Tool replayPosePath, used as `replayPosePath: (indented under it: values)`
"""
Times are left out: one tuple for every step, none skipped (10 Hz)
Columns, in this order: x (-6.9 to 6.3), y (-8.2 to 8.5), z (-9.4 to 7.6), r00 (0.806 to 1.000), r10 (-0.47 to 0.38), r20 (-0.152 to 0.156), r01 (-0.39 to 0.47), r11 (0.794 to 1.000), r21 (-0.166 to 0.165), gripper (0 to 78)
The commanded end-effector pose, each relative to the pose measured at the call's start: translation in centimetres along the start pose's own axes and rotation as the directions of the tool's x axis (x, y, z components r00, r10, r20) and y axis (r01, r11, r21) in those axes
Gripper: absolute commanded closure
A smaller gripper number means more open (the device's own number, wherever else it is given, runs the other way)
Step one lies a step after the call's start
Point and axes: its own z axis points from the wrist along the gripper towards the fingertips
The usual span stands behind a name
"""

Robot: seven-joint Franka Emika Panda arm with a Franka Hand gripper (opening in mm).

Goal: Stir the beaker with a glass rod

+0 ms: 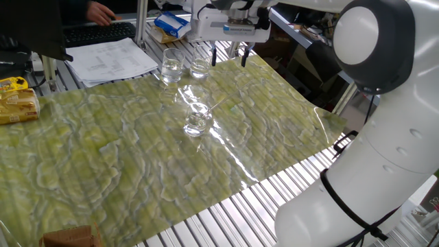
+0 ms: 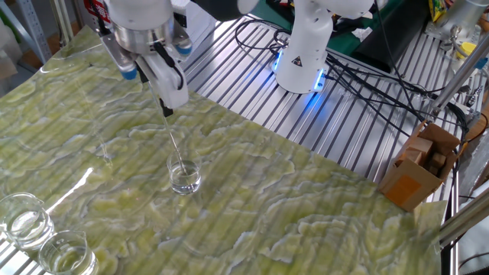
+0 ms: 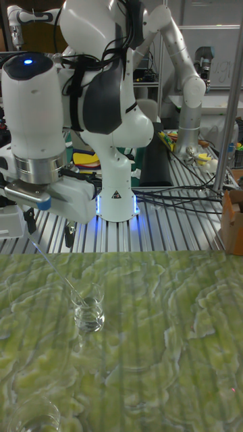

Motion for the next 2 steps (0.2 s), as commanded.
replayPosePath:
  values:
    - [-0.14, -0.12, -0.14, 1.0, 0.009, -0.002, -0.009, 1.0, -0.001, 0.1]
    - [-0.14, -0.13, -0.16, 1.0, 0.01, -0.002, -0.01, 1.0, -0.001, 0.1]
